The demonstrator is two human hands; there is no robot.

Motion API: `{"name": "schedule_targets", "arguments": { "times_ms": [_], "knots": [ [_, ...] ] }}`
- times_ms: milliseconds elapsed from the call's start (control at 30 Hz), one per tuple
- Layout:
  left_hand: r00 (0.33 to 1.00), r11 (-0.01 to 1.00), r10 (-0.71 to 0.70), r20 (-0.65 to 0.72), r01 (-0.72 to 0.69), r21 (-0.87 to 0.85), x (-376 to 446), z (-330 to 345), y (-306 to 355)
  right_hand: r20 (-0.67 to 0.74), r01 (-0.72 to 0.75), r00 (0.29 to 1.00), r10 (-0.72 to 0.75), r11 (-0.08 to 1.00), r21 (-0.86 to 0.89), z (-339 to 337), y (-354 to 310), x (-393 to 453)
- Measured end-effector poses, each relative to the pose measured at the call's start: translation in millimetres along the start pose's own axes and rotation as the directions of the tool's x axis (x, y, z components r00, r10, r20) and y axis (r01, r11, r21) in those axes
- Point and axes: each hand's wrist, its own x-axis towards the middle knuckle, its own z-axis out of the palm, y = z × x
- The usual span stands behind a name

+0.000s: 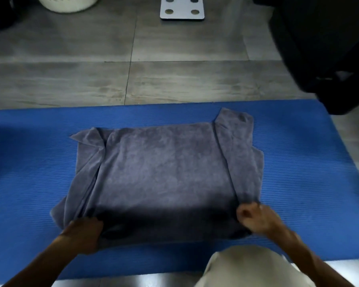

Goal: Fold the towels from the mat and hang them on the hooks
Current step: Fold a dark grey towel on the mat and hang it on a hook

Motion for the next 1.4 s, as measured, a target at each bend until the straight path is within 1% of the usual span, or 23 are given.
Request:
{"name": "schedule_targets", "arguments": {
  "times_ms": [67, 133, 167, 200, 267, 333, 400, 500, 533, 600, 667, 700, 733, 800, 867, 900, 967, 1033, 1067, 1133, 1200, 1267, 1400],
  "knots": [
    [0.984, 0.997, 0.071, -0.163, -0.071, 0.006, -2, -29, 30, -0.166, 0.009, 0.986, 0.021, 0.984, 0.180, -18, 9, 23],
    [0.948, 0.980, 0.093, -0.305, -0.141, -0.141, 11, -37, 58, -0.326, -0.026, 0.938, 0.120, 0.960, 0.280, -38, 16, 52],
    [0.927, 0.971, 0.111, -0.358, -0.178, -0.160, 20, -35, 75, -0.390, -0.046, 0.906, 0.167, 0.953, 0.299, -48, 20, 68],
    [0.921, 0.971, 0.138, -0.364, -0.198, -0.133, 24, -41, 96, -0.424, -0.079, 0.882, 0.204, 0.952, 0.294, -59, 23, 81],
    [0.917, 0.967, 0.180, -0.355, -0.231, -0.104, 27, -53, 132, -0.408, -0.126, 0.878, 0.248, 0.945, 0.303, -77, 28, 104],
    [0.951, 0.958, 0.083, -0.299, -0.159, -0.240, 28, -63, 162, -0.325, -0.130, 0.909, 0.261, 0.919, 0.373, -90, 29, 118],
    [0.968, 0.965, 0.064, -0.241, -0.122, -0.232, 27, -63, 182, -0.296, -0.112, 0.925, 0.240, 0.914, 0.390, -95, 29, 125],
    [0.987, 0.967, 0.071, -0.147, -0.104, -0.231, 21, -73, 188, -0.358, -0.133, 0.898, 0.257, 0.933, 0.335, -94, 28, 129],
    [0.977, 0.954, 0.037, -0.210, -0.097, -0.284, 22, -73, 186, -0.371, -0.152, 0.885, 0.282, 0.927, 0.342, -92, 30, 129],
    [0.960, 0.957, 0.031, -0.277, -0.108, -0.269, 21, -69, 181, -0.389, -0.194, 0.866, 0.314, 0.928, 0.317, -89, 35, 126],
    [0.977, 0.968, 0.058, -0.205, -0.105, -0.227, 21, -64, 176, -0.456, -0.177, 0.829, 0.322, 0.926, 0.333, -87, 50, 119],
    [0.987, 0.952, 0.055, -0.151, -0.097, -0.289, 28, -55, 171, -0.502, -0.103, 0.802, 0.323, 0.903, 0.417, -86, 62, 114],
    [0.989, 0.942, 0.062, -0.136, -0.103, -0.320, 33, -53, 167, -0.545, 0.022, 0.772, 0.326, 0.844, 0.537, -85, 76, 107],
    [0.979, 0.952, 0.100, -0.179, -0.147, -0.270, 34, -65, 166, -0.577, 0.248, 0.710, 0.404, 0.623, 0.742, -85, 102, 85],
    [0.960, 0.964, 0.139, -0.244, -0.188, -0.189, 37, -82, 168, -0.519, 0.314, 0.696, 0.497, 0.439, 0.842, -85, 128, 64],
    [0.966, 0.964, 0.118, -0.232, -0.168, -0.209, 40, -94, 171, -0.481, 0.281, 0.691, 0.539, 0.413, 0.867, -84, 141, 58],
    [0.965, 0.973, 0.091, -0.245, -0.139, -0.185, 50, -112, 179, -0.416, 0.155, 0.684, 0.600, 0.438, 0.886, -77, 166, 48],
    [0.945, 0.974, 0.151, -0.291, -0.193, -0.121, 61, -124, 190, -0.360, 0.015, 0.685, 0.634, 0.481, 0.876, -70, 189, 42],
    [0.945, 0.968, 0.178, -0.274, -0.218, -0.121, 64, -128, 197, -0.329, -0.083, 0.695, 0.640, 0.526, 0.846, -65, 199, 40],
    [0.962, 0.961, 0.165, -0.217, -0.207, -0.185, 75, -126, 210, -0.259, -0.309, 0.731, 0.632, 0.644, 0.699, -55, 215, 38],
    [0.981, 0.956, 0.146, -0.125, -0.173, -0.238, 80, -126, 219, -0.190, -0.470, 0.742, 0.643, 0.700, 0.537, -49, 221, 39],
    [0.981, 0.957, 0.159, -0.113, -0.181, -0.227, 80, -129, 223, -0.212, -0.531, 0.712, 0.670, 0.710, 0.462, -52, 217, 43],
    [0.986, 0.966, 0.152, -0.070, -0.163, -0.200, 81, -131, 224, -0.405, -0.389, 0.735, 0.544, 0.827, 0.407, -74, 191, 72]
  ]
}}
